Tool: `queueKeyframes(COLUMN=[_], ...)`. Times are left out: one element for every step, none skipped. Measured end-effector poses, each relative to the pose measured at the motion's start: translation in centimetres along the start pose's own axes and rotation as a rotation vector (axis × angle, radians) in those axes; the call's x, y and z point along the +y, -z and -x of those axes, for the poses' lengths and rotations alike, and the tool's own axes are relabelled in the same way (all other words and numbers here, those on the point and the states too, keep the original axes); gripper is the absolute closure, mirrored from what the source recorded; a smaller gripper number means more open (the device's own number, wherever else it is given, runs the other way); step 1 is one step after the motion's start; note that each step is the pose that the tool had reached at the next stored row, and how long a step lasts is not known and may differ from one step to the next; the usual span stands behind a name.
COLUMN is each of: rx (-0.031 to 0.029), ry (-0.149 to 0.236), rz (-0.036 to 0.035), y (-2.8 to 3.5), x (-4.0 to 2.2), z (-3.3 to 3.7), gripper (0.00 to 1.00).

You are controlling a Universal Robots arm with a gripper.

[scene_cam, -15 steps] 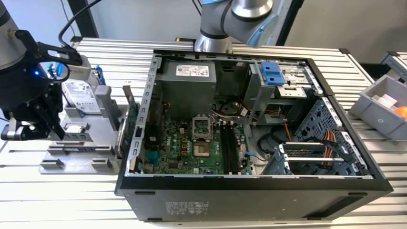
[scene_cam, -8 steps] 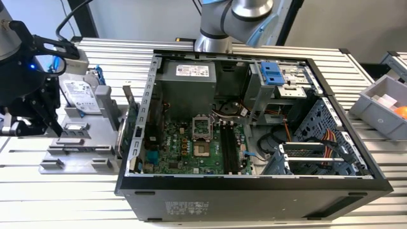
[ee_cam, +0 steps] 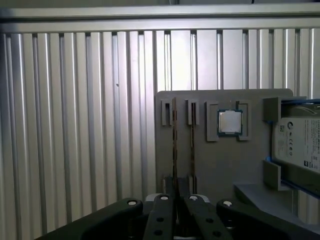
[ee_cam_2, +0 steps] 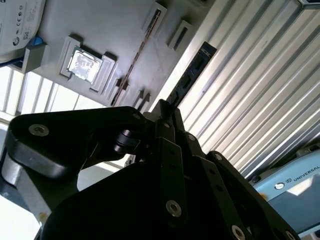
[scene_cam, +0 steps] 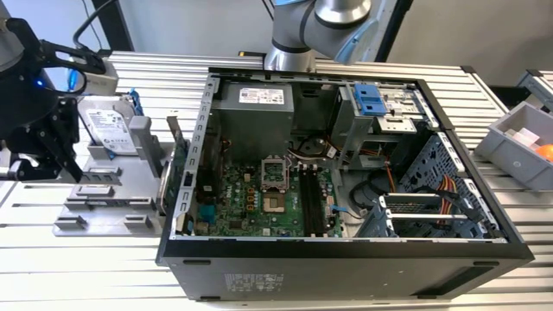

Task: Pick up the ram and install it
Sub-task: 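Pick up the ram and move it above insertion slot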

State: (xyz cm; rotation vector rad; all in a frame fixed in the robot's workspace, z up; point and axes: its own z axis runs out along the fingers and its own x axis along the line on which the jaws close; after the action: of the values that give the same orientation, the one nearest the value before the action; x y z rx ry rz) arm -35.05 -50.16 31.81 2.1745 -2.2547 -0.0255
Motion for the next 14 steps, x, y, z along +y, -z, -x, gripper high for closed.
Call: queueKeyframes(rx=[0.0010,0.0028,0.0046,0.0054,0.0054,0.0053,0.0052,0.0052,0.0053,0.0053,0.0053,0.0054,0.0052,0.0053], ry=[0.000,0.000,0.000,0.000,0.000,0.000,0.000,0.000,0.000,0.000,0.000,0.000,0.000,0.000], rz=[-0.0006,-0.0010,-0.0014,-0.0013,-0.0013,-0.0014,-0.0016,-0.0016,-0.0015,-0.0015,-0.0015,-0.0015,-0.0015,-0.0015], y=[0.07,0.17,0.27,0.38,0.50,0.60,0.66,0.73,0.80,0.88,0.95,1.04,1.11,1.20], x=[0.01,0.02,0.02,0.02,0.02,0.02,0.03,0.03,0.03,0.03,0.03,0.03,0.04,0.04], z=[0.06,0.13,0.17,0.17,0.17,0.17,0.17,0.17,0.18,0.17,0.18,0.18,0.18,0.18], gripper=[1.00,1.00,1.00,1.00,1.00,1.00,1.00,1.00,1.00,1.00,1.00,1.00,1.00,1.00])
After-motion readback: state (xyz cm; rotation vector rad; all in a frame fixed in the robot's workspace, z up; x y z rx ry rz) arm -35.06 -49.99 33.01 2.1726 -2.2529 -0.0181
